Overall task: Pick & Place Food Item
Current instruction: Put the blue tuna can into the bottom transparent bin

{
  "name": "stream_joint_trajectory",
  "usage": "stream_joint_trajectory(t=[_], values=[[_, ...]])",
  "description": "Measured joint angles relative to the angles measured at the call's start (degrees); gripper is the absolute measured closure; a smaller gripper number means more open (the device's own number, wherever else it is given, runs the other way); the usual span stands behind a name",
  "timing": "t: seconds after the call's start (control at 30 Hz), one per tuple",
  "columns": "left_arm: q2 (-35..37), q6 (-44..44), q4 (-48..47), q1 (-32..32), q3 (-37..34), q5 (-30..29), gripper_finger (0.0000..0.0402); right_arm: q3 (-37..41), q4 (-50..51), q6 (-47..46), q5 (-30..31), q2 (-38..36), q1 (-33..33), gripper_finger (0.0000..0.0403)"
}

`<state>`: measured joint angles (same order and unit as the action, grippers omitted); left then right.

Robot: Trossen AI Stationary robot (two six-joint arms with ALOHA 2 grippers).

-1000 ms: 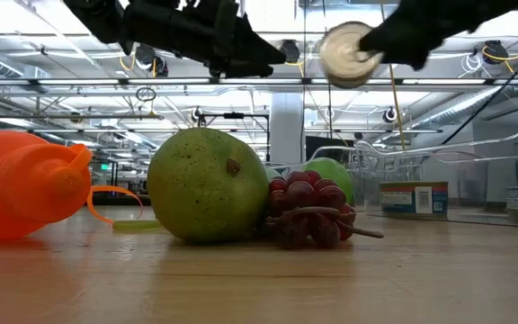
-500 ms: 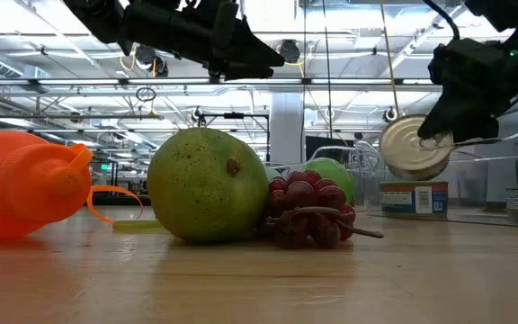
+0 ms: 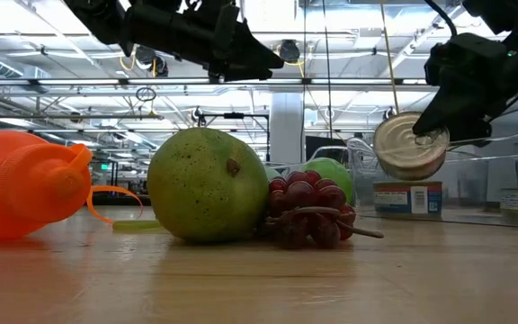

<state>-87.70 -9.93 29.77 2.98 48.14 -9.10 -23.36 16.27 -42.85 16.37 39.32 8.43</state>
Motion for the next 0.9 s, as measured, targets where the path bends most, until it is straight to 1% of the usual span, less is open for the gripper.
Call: stream_joint_trajectory(t=[0.13,0.2,0.27,0.37,0.5,0.57,0.73,0.9], values=[[0.00,0.06,-0.05,-0.02,0.00,0.02,0.0066,0.55,0.22,1.83,0.06,0.70,-0.34,0.0114],[0.00,0.08,-0.10,0.00,0.00,0.02,0.0066,0.55,-0.55,3.27,0.09,0.86,-0.70,0.0093],[-0.02,0.11,-0.09,0.00,0.00,0.02,0.0066,0.55,-2.55,6.35,0.08,0.86,-0.97,0.0081],[-0.02,0.13,-0.07,0.00,0.00,0.02,0.0066,0.55,-5.72,11.97,0.14,0.81,-0.98,0.0076],[-0.02,0.26,-0.07,-0.01,0.00,0.04,0.0066,0.55,-9.20,18.36,0.46,0.81,-0.98,0.0081],[-0.04,0.39,-0.09,0.00,0.00,0.04,0.0066,0.45,-9.43,21.02,2.89,0.79,-0.98,0.0086],[-0.04,0.68,-0.99,0.00,0.00,0.04,0.0066,-0.78,-6.81,26.54,11.39,0.79,-0.98,0.0091],[-0.04,1.25,-1.48,0.00,0.00,0.07,0.0066,-1.33,-7.04,32.53,16.45,0.82,-0.97,0.0091]])
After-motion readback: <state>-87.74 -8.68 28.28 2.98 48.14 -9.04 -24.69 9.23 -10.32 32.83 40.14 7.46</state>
